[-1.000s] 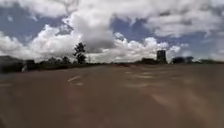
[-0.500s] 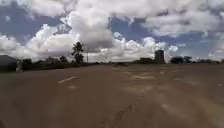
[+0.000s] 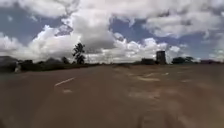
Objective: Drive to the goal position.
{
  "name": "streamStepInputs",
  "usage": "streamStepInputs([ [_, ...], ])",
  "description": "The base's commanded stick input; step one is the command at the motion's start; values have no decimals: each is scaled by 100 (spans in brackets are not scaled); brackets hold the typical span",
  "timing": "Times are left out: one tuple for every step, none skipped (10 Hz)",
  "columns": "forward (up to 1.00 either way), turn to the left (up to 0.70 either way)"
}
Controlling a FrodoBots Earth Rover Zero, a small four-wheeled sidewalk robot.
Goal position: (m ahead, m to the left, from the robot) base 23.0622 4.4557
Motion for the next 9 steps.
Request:
streamStepInputs([
  [100, 0],
  [100, 0],
  [100, 0],
  [100, 0],
  [100, -29],
  [100, -33],
  [100, -36],
  [100, 0],
  [100, 0],
])
